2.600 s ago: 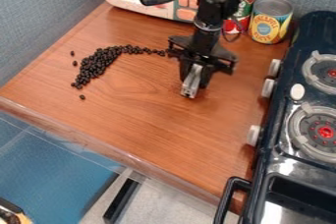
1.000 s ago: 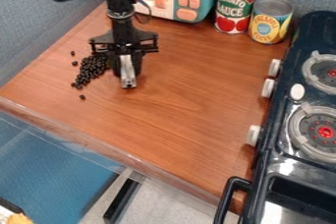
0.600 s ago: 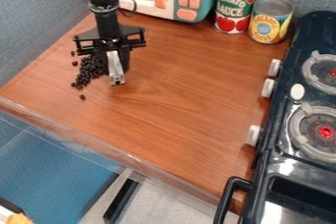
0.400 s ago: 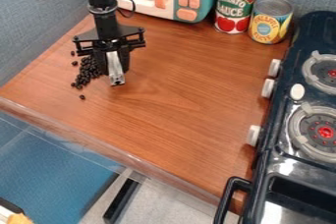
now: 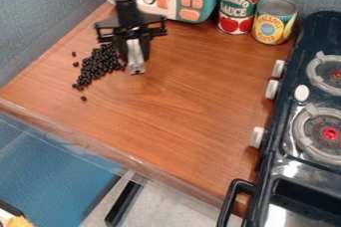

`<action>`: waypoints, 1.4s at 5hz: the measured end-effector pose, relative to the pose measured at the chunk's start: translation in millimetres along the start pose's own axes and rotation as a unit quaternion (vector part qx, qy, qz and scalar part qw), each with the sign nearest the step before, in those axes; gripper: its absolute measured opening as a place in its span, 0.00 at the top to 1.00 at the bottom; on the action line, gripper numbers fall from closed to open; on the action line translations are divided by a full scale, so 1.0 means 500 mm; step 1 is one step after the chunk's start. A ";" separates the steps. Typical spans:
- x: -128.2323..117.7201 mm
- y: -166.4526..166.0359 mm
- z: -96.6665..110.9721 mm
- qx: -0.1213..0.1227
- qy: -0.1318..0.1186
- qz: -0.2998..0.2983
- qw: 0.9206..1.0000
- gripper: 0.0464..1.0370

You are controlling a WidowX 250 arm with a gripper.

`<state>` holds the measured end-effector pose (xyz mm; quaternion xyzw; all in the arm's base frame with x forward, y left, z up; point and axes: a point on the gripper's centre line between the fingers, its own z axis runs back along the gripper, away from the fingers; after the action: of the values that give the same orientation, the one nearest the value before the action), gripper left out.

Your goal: Sweep into pile

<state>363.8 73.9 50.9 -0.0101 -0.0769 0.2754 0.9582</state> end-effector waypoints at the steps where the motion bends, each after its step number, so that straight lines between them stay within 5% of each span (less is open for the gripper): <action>1: 0.018 -0.022 -0.018 0.007 -0.004 0.002 1.000 0.66; 3: 0.032 -0.024 -0.080 0.046 0.003 0.028 0.999 0.66; 7: 0.010 0.085 -0.078 0.047 0.009 0.098 0.994 0.66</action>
<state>351.8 113.6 10.5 0.0247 -0.0539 0.3715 0.9265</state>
